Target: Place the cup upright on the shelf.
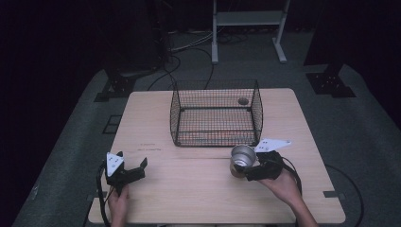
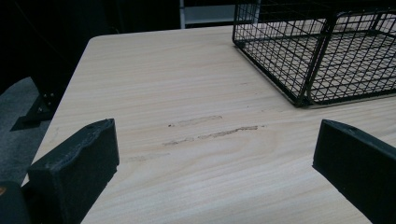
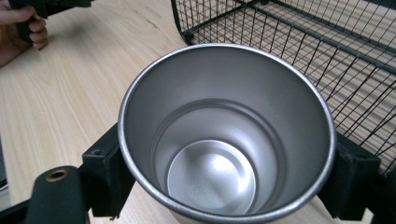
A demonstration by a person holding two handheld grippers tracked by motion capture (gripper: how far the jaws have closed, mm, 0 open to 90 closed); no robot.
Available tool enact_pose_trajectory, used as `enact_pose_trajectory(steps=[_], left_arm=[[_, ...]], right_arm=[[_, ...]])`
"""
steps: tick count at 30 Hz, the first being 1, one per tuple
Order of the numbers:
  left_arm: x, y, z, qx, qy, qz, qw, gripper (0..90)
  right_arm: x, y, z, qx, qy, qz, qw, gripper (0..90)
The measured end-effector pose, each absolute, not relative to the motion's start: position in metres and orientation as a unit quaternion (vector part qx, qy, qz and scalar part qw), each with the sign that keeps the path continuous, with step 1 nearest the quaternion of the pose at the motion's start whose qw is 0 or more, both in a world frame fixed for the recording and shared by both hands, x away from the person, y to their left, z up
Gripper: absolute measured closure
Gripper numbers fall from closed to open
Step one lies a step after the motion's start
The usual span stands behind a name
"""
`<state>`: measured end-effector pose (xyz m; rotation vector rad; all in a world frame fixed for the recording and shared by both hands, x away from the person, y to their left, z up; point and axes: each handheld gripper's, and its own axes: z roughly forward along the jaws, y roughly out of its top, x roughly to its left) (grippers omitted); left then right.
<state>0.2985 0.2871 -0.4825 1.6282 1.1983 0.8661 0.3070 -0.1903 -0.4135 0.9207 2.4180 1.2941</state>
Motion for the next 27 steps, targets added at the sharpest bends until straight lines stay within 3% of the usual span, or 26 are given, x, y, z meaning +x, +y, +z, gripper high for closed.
enact_pose_trajectory(steps=[27], left_arm=[[0.298, 0.287, -0.482, 0.660, 0.485, 0.351, 0.453, 0.0]], right_arm=[[0.318, -0.194, -0.375, 0.298, 0.829, 0.460, 0.113, 18.1]])
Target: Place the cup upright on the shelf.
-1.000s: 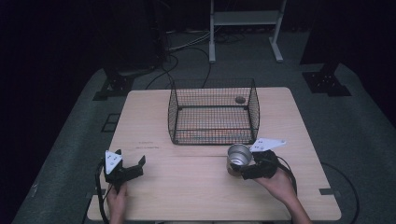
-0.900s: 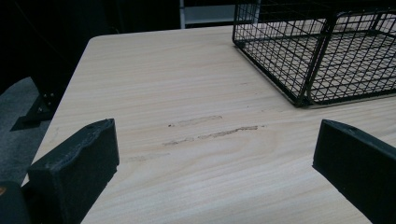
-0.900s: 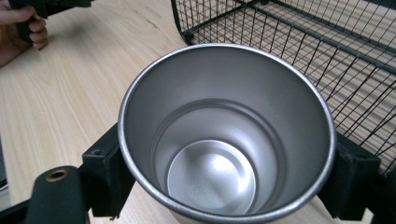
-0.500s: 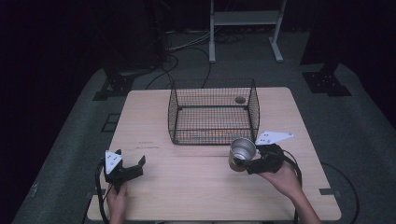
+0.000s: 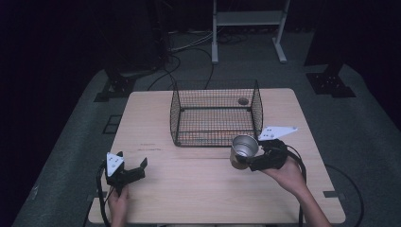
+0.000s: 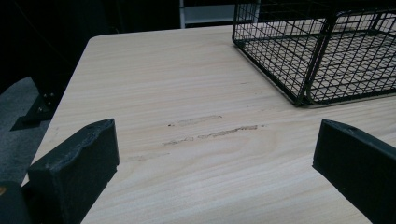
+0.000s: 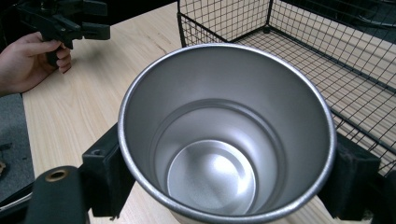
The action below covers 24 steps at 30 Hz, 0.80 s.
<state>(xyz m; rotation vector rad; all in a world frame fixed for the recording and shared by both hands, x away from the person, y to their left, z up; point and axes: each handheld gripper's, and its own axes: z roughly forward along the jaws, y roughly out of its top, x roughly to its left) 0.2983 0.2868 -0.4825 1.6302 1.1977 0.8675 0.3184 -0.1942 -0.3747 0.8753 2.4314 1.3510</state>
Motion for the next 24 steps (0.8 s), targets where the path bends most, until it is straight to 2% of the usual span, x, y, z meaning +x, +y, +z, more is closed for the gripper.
enact_pose_trajectory(steps=[24], left_arm=[[0.298, 0.288, -0.482, 0.660, 0.485, 0.350, 0.454, 0.0]], right_arm=[[0.347, -0.179, -0.336, 0.276, 0.835, 0.464, 0.110, 18.1]])
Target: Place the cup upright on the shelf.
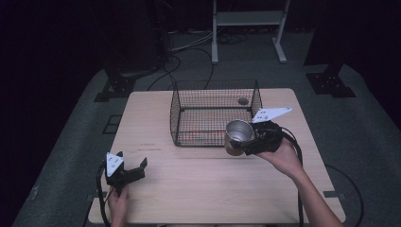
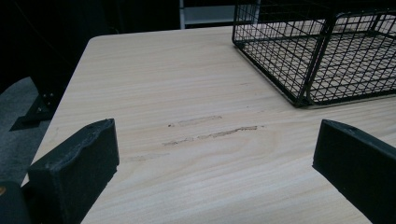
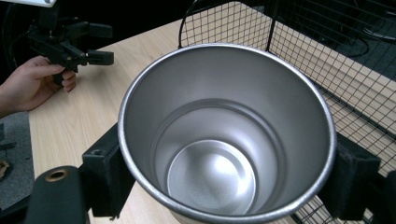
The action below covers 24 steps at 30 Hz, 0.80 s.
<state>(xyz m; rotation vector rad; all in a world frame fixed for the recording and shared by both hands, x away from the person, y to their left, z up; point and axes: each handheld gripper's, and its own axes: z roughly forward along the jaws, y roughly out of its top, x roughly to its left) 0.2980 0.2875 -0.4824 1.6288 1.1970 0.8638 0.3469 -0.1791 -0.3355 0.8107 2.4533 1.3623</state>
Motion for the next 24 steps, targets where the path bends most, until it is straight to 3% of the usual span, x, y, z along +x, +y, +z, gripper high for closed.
enact_pose_trajectory(steps=[24], left_arm=[[0.298, 0.288, -0.483, 0.657, 0.487, 0.349, 0.458, 0.0]], right_arm=[[0.374, -0.163, -0.311, 0.263, 0.841, 0.461, 0.106, 18.1]])
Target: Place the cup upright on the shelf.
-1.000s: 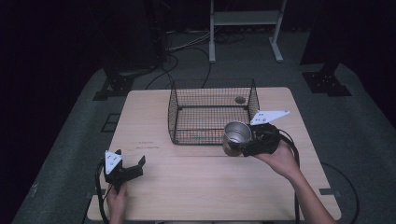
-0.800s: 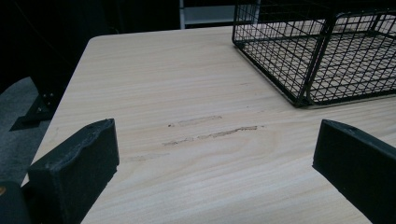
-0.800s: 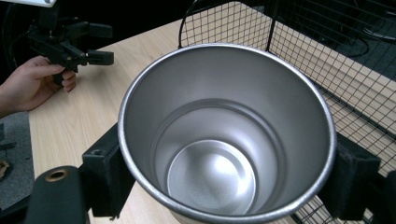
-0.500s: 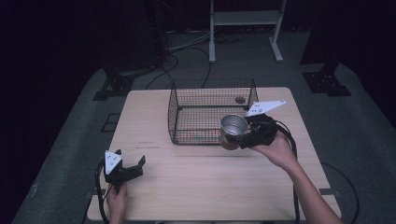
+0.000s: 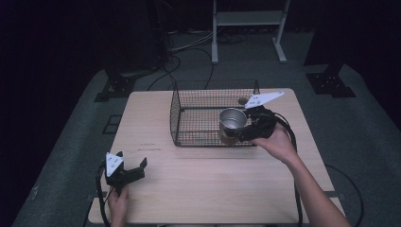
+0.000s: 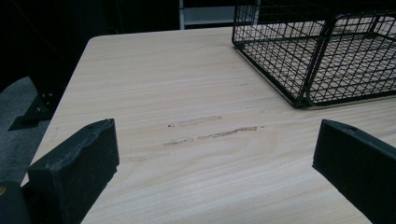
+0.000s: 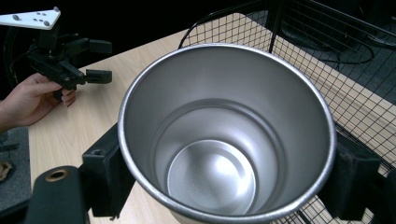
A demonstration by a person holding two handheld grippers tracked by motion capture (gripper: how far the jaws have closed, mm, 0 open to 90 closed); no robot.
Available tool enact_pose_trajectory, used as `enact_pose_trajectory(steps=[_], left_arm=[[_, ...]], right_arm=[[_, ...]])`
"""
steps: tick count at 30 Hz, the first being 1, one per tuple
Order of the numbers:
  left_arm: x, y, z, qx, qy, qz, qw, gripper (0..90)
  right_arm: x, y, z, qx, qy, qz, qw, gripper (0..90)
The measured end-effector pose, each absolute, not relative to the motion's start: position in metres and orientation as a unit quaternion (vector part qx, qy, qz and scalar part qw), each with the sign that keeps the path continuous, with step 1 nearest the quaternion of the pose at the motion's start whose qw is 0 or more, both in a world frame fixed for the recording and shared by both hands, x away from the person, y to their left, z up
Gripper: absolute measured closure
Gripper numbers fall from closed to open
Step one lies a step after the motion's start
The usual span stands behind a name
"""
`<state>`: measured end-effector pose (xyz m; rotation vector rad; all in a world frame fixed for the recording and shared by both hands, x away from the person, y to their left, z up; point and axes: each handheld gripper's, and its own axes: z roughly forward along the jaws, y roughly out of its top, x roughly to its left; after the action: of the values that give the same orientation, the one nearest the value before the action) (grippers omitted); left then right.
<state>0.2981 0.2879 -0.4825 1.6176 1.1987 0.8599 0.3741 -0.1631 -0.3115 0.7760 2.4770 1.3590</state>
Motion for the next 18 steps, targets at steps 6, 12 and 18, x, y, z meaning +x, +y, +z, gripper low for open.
enact_pose_trajectory(steps=[6, 12, 18], left_arm=[[0.298, 0.288, -0.482, 0.657, 0.487, 0.348, 0.459, 0.0], [0.298, 0.289, -0.483, 0.655, 0.486, 0.349, 0.461, 0.0], [0.298, 0.289, -0.483, 0.655, 0.486, 0.349, 0.462, 0.0]], right_arm=[[0.384, -0.157, -0.307, 0.261, 0.843, 0.458, 0.108, 18.1], [0.396, -0.149, -0.304, 0.262, 0.845, 0.454, 0.107, 18.1], [0.407, -0.144, -0.303, 0.266, 0.847, 0.449, 0.106, 18.1]])
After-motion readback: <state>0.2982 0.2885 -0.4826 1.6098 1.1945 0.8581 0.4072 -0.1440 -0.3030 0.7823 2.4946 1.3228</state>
